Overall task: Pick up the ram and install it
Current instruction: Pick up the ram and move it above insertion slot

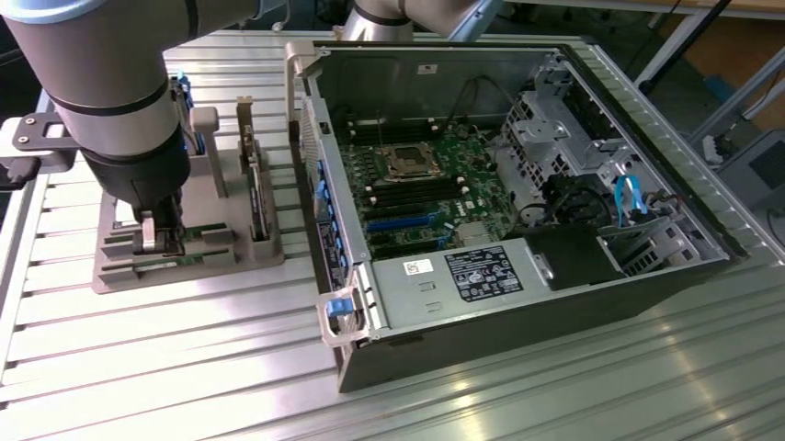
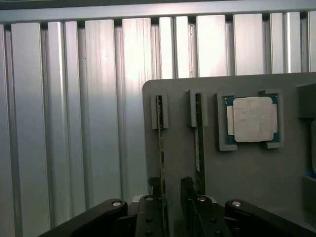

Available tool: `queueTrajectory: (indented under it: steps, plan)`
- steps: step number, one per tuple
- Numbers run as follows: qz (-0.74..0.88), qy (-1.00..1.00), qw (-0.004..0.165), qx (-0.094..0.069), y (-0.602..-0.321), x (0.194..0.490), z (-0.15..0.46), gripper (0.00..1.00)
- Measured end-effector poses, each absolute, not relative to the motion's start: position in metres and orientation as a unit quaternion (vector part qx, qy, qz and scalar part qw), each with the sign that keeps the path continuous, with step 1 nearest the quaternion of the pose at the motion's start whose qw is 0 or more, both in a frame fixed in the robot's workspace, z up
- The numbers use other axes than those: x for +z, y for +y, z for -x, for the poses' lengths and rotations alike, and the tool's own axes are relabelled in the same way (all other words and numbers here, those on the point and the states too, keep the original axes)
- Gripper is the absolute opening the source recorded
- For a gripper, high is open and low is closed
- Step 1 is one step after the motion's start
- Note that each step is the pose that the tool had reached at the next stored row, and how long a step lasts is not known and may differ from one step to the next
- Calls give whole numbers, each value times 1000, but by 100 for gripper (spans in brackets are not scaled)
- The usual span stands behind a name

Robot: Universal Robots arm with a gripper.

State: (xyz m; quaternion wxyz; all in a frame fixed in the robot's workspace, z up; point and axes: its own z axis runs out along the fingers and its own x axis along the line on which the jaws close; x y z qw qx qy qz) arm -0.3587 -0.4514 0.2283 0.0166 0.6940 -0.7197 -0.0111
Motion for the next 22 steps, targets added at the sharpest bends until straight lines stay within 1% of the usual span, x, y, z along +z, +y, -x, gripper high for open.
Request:
queueTrajectory:
  steps: [8, 22]
  plan:
    - [-694, -720, 17, -11, -451, 220, 359, 30]
    - [-702, -711, 17, -11, -451, 218, 358, 30]
